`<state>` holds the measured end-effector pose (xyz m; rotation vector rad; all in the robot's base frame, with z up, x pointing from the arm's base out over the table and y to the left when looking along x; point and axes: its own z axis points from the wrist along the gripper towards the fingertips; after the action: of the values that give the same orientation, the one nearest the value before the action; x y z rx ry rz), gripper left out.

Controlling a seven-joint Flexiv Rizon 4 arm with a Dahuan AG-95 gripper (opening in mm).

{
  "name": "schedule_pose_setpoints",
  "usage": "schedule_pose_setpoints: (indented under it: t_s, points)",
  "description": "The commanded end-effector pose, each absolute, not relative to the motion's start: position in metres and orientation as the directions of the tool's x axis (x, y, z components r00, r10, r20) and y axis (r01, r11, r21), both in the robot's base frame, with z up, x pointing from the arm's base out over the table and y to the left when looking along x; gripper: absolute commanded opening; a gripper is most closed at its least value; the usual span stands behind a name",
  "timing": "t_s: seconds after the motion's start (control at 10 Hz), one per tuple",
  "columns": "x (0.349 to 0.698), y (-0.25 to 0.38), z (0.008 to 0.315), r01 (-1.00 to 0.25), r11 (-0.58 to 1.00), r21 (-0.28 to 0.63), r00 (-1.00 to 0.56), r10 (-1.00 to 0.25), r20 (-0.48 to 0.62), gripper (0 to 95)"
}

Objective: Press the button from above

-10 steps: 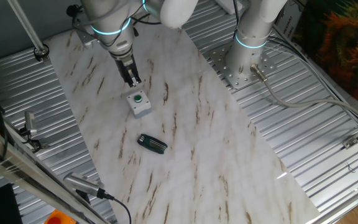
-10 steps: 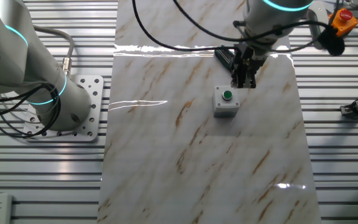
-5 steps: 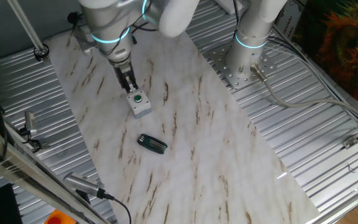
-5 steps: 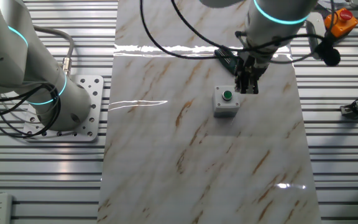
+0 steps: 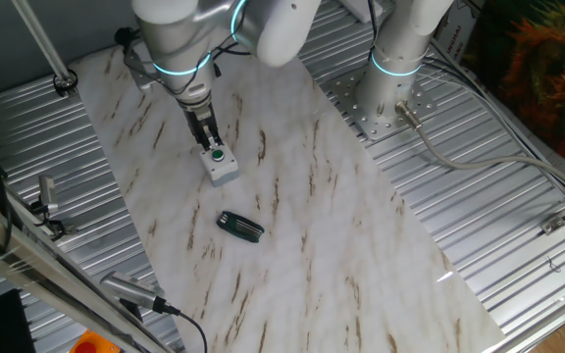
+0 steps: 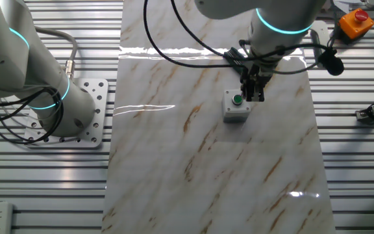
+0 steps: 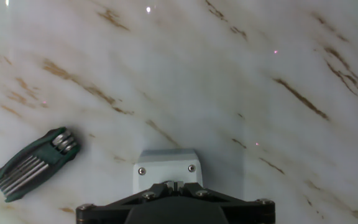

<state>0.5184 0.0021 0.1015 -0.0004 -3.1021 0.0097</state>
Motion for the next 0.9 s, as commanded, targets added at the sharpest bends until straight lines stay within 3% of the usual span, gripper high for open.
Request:
schedule_pose_setpoints:
  t_s: [0.1, 0.9]
  points:
    - [0.516, 0.002, 0.097, -0.004, 1.000, 0.000, -0.999, -0.004, 0.035, 0.0]
    - [0.505, 0.008, 0.095, -0.013, 1.000, 0.024, -0.999, -0.014, 0.046, 0.0]
